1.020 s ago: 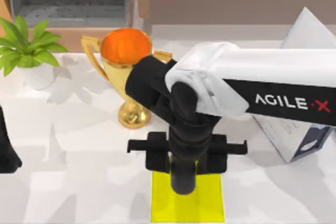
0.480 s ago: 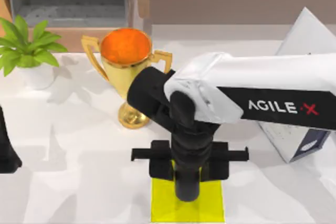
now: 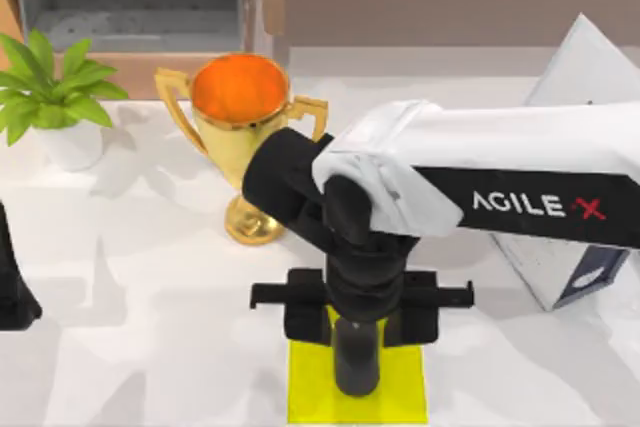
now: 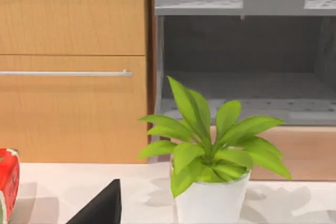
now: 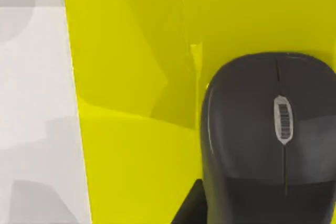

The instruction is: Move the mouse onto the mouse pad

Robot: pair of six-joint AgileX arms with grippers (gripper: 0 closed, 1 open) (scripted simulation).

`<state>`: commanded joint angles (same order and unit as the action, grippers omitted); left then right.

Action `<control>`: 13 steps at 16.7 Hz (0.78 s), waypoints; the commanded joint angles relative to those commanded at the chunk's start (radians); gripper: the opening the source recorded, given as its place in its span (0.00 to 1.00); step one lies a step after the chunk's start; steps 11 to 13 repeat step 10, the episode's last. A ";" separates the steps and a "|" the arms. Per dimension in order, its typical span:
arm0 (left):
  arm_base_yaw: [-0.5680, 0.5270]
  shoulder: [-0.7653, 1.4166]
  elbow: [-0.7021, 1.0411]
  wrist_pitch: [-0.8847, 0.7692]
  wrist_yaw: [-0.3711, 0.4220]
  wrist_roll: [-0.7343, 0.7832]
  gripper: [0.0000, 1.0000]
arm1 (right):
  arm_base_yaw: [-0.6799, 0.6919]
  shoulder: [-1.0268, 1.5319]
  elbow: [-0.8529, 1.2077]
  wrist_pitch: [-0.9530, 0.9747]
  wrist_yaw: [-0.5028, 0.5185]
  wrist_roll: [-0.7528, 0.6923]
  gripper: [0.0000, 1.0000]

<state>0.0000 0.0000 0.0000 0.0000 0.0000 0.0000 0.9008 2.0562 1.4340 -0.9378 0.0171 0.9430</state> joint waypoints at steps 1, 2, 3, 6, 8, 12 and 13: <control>0.000 0.000 0.000 0.000 0.000 0.000 1.00 | 0.000 0.000 0.000 0.000 0.000 0.000 0.75; 0.000 0.000 0.000 0.000 0.000 0.000 1.00 | 0.000 0.000 0.000 0.000 0.000 0.000 0.83; 0.000 0.000 0.000 0.000 0.000 0.000 1.00 | 0.000 0.000 0.000 0.000 0.000 0.000 0.90; 0.000 0.000 0.000 0.000 0.000 0.000 1.00 | 0.000 0.000 0.000 0.000 0.000 0.000 1.00; 0.000 0.000 0.000 0.000 0.000 0.000 1.00 | 0.000 0.000 0.000 0.000 0.000 0.000 1.00; 0.000 0.000 0.000 0.000 0.000 0.000 1.00 | 0.000 0.000 0.000 0.000 0.000 0.000 1.00; 0.000 0.000 0.000 0.000 0.000 0.000 1.00 | 0.000 0.000 0.000 0.000 0.000 0.000 1.00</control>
